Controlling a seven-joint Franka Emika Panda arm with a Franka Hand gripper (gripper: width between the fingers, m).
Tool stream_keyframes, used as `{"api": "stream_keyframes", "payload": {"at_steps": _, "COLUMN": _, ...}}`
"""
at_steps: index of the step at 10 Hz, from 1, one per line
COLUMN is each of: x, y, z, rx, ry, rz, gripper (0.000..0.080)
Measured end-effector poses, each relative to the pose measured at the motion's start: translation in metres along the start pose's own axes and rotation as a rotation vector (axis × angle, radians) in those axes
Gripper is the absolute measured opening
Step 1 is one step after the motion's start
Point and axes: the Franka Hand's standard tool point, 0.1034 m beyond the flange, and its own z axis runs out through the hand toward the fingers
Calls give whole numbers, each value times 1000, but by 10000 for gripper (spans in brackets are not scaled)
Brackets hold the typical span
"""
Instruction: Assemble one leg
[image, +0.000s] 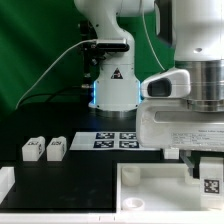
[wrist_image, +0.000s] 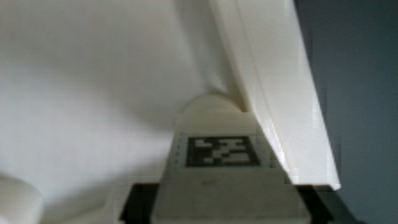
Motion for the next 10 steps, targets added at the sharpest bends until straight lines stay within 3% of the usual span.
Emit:
{"api": "stream_keyframes", "payload": {"at_steps": 3, "x": 1, "y": -1, "z": -2, "rx": -11, "ry": -18, "rz": 428, "gripper": 289}}
{"api": "stream_keyframes", "payload": {"at_steps": 6, "x": 6, "y": 8, "z": -1, "rx": 41, "ry": -82, "rz": 1010, "gripper": 290}}
{"api": "stream_keyframes", "payload": {"at_steps": 9, "x": 5, "y": 6, "z": 0, "rx": 39, "ry": -84, "rz": 1112, "gripper": 291}}
{"api": "stream_keyframes", "payload": {"at_steps": 10, "x": 5, "y": 6, "z": 0, "rx": 39, "ry": -84, "rz": 1112, "gripper": 494}}
